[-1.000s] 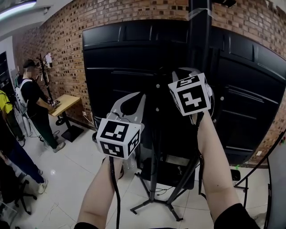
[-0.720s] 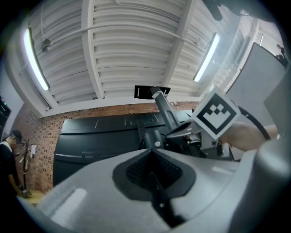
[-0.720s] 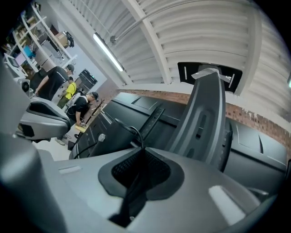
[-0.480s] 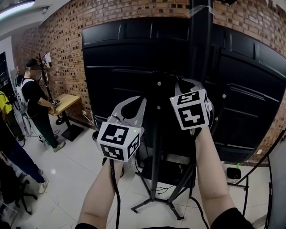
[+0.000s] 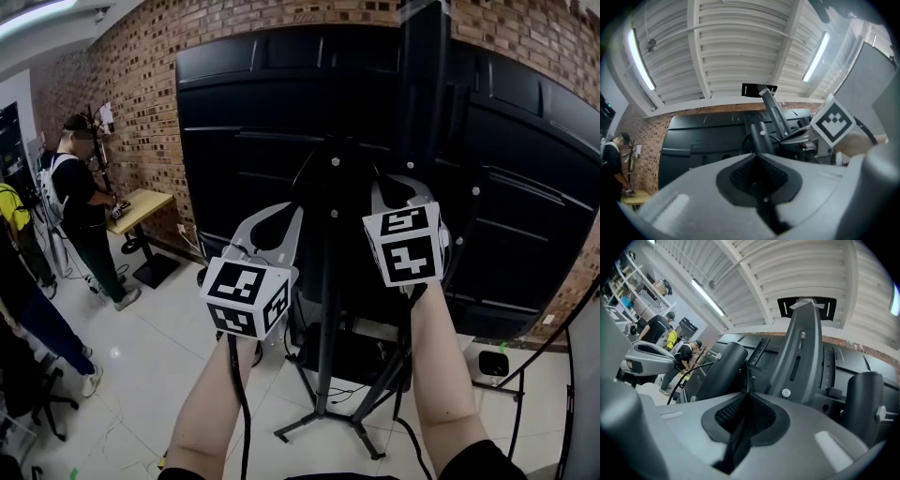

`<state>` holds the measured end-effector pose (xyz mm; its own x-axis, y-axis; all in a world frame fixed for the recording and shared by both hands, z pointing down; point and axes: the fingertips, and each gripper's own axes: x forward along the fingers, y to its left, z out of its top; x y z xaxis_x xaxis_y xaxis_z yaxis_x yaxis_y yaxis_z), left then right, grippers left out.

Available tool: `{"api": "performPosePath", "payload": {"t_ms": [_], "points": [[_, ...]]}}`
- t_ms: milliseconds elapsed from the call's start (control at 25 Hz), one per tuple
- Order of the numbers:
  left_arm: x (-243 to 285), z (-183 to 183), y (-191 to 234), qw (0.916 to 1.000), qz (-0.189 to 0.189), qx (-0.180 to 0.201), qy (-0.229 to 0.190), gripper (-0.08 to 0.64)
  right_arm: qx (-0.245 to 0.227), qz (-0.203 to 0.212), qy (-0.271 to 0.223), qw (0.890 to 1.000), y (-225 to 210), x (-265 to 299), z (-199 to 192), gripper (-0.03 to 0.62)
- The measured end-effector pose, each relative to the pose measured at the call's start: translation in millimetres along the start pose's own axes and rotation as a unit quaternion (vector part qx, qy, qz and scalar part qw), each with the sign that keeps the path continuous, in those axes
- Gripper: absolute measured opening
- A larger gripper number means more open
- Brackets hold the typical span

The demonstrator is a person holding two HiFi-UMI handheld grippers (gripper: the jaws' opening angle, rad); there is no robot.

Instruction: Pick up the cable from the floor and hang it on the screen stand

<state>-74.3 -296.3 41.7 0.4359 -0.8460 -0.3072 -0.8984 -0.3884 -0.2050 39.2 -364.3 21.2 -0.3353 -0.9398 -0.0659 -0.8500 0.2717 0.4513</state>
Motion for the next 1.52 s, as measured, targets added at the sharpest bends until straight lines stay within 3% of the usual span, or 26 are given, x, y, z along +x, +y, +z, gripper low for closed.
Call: {"api": "performPosePath", "payload": {"t_ms": [480,600,1080,1280,1520], "points": [[-17,-37,-9,0.9999,0.009,0.003,0.01,0.006,0.015,-0.008,-0.099,0.995,15,-14,-6,0.043],[-20,-49,-9,0.9998,0.01,-0.006,0.016,0.006,0.019,0.004,-0.106,0.994,23,-20,-13,0.101],[-59,-52,-28,0.9997,0.016,-0.006,0.014,0.006,0.058,0.04,-0.135,0.988,44,-84,-41,0.098],[-88,-38,-48,0.9991,0.04,0.001,-0.013,0.005,0.068,0.052,-0.146,0.986,51,-111,-58,0.067],[-133,-40,-66,0.9984,0.057,0.001,0.002,0.006,0.086,0.091,-0.196,0.972,75,-149,-67,0.044]]}}
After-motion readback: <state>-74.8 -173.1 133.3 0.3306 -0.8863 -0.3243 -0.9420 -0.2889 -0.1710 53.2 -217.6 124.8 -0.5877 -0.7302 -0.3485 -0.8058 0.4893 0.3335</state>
